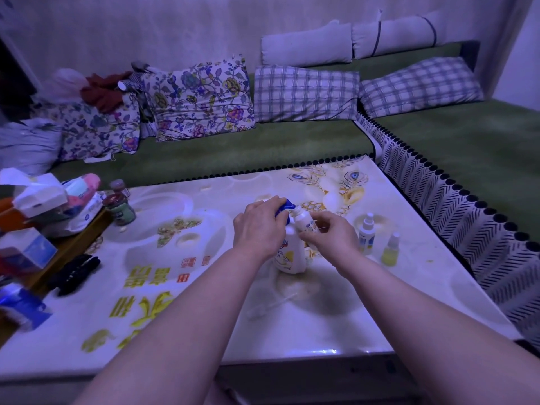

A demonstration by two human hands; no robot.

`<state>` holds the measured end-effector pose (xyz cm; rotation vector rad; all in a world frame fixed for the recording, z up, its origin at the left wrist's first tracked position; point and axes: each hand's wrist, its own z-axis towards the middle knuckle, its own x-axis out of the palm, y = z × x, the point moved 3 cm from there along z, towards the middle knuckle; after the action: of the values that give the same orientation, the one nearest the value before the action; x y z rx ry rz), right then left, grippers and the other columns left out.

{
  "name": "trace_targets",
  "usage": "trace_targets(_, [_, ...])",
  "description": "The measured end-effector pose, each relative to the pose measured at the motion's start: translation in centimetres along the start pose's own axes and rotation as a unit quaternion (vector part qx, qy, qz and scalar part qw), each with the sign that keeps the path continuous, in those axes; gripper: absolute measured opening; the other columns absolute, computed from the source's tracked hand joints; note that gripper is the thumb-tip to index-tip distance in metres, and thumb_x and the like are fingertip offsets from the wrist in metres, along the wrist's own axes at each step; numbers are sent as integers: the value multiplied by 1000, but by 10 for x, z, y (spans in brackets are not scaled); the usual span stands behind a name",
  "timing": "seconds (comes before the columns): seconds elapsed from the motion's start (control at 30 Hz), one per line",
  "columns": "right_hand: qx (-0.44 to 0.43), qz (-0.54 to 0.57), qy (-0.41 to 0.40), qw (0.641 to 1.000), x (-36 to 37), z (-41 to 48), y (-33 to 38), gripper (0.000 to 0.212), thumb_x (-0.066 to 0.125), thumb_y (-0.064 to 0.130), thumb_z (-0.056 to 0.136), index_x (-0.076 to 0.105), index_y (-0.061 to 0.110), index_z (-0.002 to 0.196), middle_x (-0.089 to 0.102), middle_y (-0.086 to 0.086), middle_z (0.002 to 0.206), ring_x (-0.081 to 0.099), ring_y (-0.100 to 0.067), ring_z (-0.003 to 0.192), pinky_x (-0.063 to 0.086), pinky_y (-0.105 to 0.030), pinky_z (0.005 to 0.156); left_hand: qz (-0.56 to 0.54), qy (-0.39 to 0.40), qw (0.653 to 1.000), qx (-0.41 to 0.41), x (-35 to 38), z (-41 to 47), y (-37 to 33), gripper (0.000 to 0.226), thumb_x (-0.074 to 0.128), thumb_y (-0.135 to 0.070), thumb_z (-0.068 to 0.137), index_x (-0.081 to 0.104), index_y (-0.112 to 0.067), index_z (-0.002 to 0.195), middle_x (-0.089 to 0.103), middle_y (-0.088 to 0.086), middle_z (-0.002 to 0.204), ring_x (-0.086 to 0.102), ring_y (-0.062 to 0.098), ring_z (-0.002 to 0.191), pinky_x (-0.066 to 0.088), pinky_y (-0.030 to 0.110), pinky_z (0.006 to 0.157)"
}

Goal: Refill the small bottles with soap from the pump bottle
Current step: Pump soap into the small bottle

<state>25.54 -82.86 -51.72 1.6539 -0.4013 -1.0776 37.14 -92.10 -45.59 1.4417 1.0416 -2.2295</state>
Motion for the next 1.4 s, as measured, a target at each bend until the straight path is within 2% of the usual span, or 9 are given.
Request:
trace_targets(0.23, [1, 13, 6, 1000, 0, 0, 0, 37, 81, 32, 66, 69, 40, 100, 67, 15, 89, 65, -13, 91, 53, -46, 88, 18, 3, 1000, 6, 1, -1, 2, 38, 41, -20, 90, 50, -36, 124, 59, -6, 122, 46, 21, 118, 37, 38, 90])
trace_targets(0.37, [5, 25, 6, 1000, 2, -1, 0, 34, 79, 34, 62, 67, 43, 92, 69, 13, 87, 67, -13, 86, 55, -46, 85, 31, 1, 999, 9, 1, -2, 3, 43, 43, -17, 88, 48, -37, 125, 59, -5, 116, 45, 22, 117, 35, 39, 91])
trace_targets(0.57, [10, 28, 9, 1000, 3, -1, -2, 40, 74, 42, 53, 71, 41, 93, 71, 11, 86, 67, -13, 84, 55, -46, 84, 44, 17, 999, 3, -1, -4, -1, 57, 51, -14, 79, 45, -36, 130, 57, -3, 119, 38, 21, 127, 29, 44, 107])
trace_targets(0.67, [8, 26, 12, 1000, 3, -2, -3, 27, 79, 35, 59, 67, 46, 80, 71, 10, 84, 67, -13, 83, 55, -45, 85, 50, 22, 999, 6, 0, -8, -2, 56, 51, -14, 81, 43, -34, 133, 54, -5, 125, 33, 19, 133, 22, 45, 111])
trace_targets(0.73, [11, 27, 12, 999, 3, -3, -3, 27, 80, 33, 59, 64, 48, 76, 71, 11, 84, 67, -13, 84, 55, -45, 86, 59, 24, 998, 9, 1, -10, -2, 56, 50, -13, 81, 43, -33, 133, 54, -6, 126, 32, 19, 134, 21, 44, 112])
trace_targets(0.83, [19, 34, 11, 999, 3, -3, -4, 32, 75, 39, 52, 67, 46, 81, 71, 12, 83, 68, -12, 83, 55, -45, 85, 65, 26, 997, 14, 1, -11, -3, 57, 50, -12, 81, 42, -32, 134, 52, -6, 131, 30, 19, 136, 19, 44, 112])
trace_targets(1.0, [22, 31, 11, 999, 3, -6, -5, 31, 78, 33, 60, 69, 43, 88, 70, 11, 81, 68, -13, 82, 55, -44, 84, 41, 20, 999, 12, 0, -10, -5, 57, 51, -11, 81, 43, -31, 134, 49, -6, 136, 23, 17, 140, 20, 40, 113])
trace_targets(1.17, [25, 42, 10, 999, 1, -6, -4, 34, 76, 37, 54, 67, 45, 86, 70, 13, 86, 68, -13, 86, 55, -45, 86, 15, 14, 1000, 21, 2, -11, -3, 62, 49, -5, 79, 40, -31, 134, 43, -11, 141, 20, 16, 142, 22, 43, 112])
trace_targets(1.4, [15, 54, 19, 998, 0, -4, -1, 40, 79, 32, 60, 72, 37, 99, 71, 13, 88, 67, -13, 88, 55, -46, 88, 23, 21, 999, 20, 1, -7, -2, 58, 52, -10, 81, 41, -32, 135, 41, -13, 143, 20, 16, 142, 22, 41, 109])
